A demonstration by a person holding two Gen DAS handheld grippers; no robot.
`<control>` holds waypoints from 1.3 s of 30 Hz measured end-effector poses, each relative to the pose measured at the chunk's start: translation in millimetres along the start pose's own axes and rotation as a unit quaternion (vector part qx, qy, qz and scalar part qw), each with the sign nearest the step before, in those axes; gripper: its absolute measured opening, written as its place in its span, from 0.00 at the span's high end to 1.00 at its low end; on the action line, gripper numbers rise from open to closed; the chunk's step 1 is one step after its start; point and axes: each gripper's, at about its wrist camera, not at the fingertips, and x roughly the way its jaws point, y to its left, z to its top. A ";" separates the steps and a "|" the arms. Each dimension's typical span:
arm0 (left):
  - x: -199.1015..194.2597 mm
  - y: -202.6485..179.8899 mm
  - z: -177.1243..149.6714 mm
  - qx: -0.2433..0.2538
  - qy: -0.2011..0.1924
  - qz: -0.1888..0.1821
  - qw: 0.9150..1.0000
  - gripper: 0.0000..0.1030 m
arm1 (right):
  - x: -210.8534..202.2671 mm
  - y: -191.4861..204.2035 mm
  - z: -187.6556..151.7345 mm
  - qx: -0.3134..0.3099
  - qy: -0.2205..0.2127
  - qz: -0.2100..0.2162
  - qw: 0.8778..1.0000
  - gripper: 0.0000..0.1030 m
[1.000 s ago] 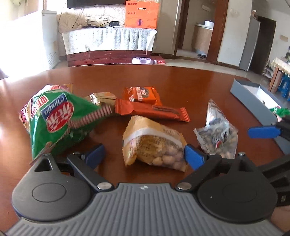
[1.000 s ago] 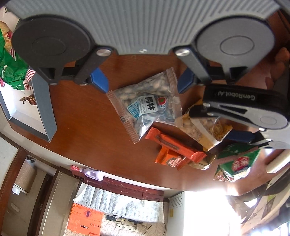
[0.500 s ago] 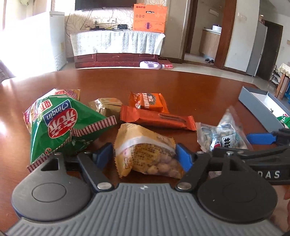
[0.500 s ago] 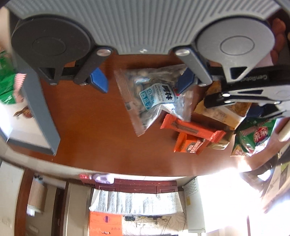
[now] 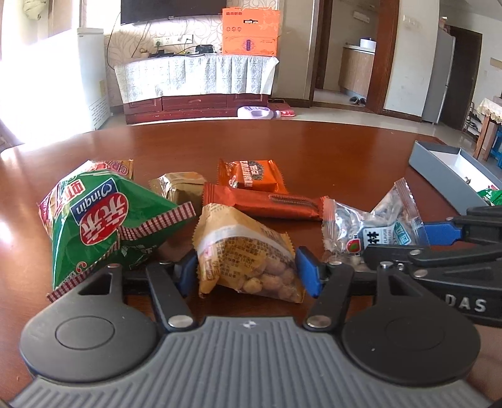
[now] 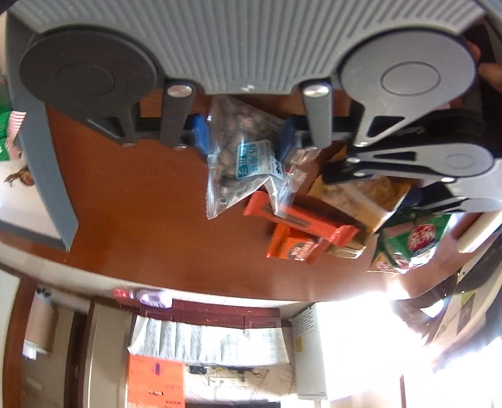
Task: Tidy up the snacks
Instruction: 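Carry peanut bag with left tool while right tool carries seed bag toward gray box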
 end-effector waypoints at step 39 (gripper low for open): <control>-42.4 -35.5 17.9 0.035 -0.044 0.011 0.998 0.41 | -80.6 -3.7 12.1 -0.010 -0.091 -0.012 0.996 0.68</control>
